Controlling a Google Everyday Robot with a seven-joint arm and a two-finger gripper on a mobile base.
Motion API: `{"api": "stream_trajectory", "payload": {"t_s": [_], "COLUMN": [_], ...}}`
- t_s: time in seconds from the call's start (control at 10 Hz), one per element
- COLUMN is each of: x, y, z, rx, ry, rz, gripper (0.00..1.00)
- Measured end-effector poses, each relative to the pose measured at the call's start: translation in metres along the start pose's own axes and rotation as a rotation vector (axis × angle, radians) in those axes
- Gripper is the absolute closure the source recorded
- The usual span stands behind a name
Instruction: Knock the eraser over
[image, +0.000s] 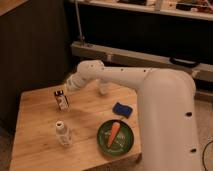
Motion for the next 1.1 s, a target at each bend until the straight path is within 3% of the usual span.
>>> {"api": "stream_trajectory", "payload": {"t_s": [0.6,0.8,1.1], "x": [-0.006,-0.006,0.002], "y": [0.046,0.053,0.039], "z": [0.018,0.024,0.029], "rx": [-0.092,-0.096,-0.065], "ry": [0.021,0.034,0.054], "rz": [-0.062,-0.082,-0.073], "gripper": [1.0,1.0,1.0]}}
